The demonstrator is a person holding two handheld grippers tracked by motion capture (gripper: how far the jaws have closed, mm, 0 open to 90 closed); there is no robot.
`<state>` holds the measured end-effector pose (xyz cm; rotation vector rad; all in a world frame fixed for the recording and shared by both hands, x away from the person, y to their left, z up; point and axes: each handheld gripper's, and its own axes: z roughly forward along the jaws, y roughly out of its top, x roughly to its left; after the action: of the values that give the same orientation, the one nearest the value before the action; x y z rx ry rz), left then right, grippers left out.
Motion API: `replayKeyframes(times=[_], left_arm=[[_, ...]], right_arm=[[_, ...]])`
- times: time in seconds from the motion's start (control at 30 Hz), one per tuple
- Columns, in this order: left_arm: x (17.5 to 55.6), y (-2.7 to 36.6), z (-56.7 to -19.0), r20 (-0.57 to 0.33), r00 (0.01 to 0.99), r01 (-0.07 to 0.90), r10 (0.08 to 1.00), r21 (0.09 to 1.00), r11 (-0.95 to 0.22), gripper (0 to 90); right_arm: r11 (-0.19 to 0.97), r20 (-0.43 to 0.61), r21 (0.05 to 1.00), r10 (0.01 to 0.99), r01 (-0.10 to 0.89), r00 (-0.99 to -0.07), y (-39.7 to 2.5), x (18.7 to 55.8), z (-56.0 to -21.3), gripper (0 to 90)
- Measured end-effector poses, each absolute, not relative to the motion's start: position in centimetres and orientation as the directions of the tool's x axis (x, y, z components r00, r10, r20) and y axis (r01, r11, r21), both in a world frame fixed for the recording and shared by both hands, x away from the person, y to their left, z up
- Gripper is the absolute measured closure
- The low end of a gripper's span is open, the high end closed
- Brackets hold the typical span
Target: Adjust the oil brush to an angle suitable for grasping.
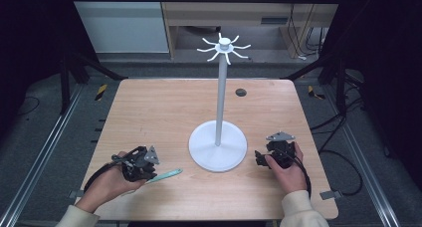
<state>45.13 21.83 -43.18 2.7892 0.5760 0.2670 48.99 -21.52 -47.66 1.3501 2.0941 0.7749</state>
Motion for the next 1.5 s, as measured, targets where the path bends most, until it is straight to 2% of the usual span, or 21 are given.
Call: replayKeyframes(times=[0.73, 1.5], left_arm=[[45.7, 22.6, -45.4, 0.07, 0.926, 0.359, 0.371, 0.14, -0.923, 74.4], [46.6, 21.8, -46.1, 0.043, 0.932, 0.354, 0.36, 0.104, -0.93, 78.1]], right_arm=[[0.34, -0.125, 0.703, 0.924, 0.625, -0.363, -21.6, 49.0, -47.7, 9.8], [0.335, -0.119, 0.705, 0.925, 0.625, -0.362, -21.6, 49.0, -47.7, 9.7]])
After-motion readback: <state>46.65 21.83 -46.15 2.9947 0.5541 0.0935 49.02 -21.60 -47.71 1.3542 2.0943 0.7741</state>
